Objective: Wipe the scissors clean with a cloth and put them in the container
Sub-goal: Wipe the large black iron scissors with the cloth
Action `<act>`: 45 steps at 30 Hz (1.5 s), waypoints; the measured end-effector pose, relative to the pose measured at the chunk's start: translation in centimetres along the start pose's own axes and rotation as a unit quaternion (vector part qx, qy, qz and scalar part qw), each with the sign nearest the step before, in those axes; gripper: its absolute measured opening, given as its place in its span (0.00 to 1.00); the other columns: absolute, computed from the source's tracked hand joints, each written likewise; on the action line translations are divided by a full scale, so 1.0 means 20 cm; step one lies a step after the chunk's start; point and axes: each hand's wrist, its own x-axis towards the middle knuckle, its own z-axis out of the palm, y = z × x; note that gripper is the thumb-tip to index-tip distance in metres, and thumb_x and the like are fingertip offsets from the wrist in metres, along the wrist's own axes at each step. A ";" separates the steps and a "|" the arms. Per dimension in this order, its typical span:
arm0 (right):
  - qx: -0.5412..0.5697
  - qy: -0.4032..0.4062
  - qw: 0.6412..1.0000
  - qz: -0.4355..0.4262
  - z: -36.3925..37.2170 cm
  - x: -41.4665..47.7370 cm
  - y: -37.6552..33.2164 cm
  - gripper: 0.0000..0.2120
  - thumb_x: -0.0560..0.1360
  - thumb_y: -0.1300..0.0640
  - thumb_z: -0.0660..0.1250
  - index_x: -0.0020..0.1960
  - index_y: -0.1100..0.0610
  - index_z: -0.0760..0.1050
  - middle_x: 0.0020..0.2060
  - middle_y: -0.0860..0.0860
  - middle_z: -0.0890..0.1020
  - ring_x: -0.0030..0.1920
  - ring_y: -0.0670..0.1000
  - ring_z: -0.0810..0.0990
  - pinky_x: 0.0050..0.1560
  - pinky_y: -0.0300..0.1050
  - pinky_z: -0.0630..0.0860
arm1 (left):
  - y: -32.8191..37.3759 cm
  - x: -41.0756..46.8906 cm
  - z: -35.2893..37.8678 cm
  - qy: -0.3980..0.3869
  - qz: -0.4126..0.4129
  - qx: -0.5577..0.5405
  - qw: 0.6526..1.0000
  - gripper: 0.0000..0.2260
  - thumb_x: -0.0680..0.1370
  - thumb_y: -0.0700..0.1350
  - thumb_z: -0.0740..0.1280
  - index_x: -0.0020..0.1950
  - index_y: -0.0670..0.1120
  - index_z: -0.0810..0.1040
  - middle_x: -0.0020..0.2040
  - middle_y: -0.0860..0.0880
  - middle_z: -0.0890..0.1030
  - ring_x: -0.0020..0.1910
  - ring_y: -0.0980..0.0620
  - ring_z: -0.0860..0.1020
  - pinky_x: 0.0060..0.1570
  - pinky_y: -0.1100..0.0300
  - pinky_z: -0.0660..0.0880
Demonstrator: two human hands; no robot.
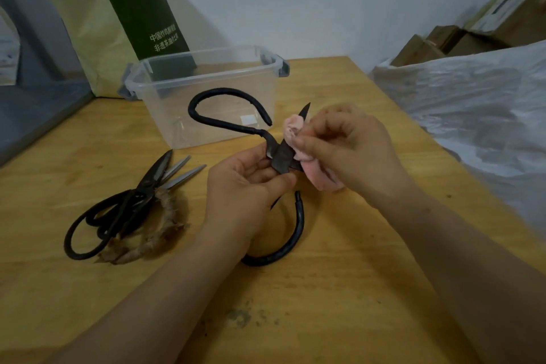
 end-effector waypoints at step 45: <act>0.320 -0.145 0.897 0.268 -0.06 0.02 -0.01 0.20 0.62 0.59 0.71 0.50 0.69 0.78 0.42 0.63 0.82 0.40 0.56 0.81 0.40 0.50 0.81 | 0.00 -0.02 0.02 -0.044 0.024 -0.022 0.999 0.21 0.68 0.24 0.69 0.52 0.46 0.79 0.39 0.57 0.85 0.41 0.58 0.83 0.40 0.69 0.78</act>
